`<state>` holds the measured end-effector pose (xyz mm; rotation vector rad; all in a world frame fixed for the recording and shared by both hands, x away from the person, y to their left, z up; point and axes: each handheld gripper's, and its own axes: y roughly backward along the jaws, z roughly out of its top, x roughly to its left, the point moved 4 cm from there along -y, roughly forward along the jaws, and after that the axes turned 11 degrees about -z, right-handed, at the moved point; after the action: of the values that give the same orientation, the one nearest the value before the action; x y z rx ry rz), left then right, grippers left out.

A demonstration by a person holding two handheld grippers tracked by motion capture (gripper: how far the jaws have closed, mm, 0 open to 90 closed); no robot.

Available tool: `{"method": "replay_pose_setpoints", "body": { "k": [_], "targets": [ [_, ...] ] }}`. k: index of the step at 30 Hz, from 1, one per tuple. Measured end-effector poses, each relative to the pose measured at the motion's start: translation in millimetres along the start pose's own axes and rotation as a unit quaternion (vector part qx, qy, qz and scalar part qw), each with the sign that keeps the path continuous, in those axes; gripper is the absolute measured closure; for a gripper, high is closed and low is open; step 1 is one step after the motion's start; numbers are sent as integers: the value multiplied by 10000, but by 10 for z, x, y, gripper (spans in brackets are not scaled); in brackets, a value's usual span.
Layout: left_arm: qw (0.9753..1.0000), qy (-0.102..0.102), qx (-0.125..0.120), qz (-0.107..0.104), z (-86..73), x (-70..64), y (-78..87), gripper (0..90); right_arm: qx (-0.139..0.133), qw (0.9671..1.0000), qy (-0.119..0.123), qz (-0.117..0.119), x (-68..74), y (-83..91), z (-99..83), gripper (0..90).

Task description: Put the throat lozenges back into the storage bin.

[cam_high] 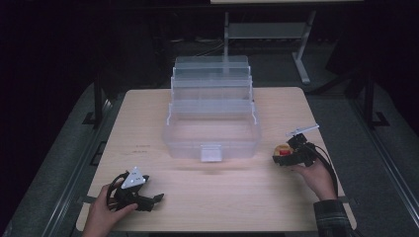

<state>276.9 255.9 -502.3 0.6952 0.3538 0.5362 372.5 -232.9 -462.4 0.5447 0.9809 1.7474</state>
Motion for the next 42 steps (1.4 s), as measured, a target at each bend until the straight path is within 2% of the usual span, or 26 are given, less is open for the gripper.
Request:
{"method": "replay_pose_setpoints", "body": {
  "k": [19,42],
  "targets": [
    [10000,-1,0,1,0,0,0,111,-160,9998,127,38,-8,189,163,197],
    [10000,-1,-2,1,0,0,0,111,-290,9991,283,125,58,404,431,197]
  ]
}}
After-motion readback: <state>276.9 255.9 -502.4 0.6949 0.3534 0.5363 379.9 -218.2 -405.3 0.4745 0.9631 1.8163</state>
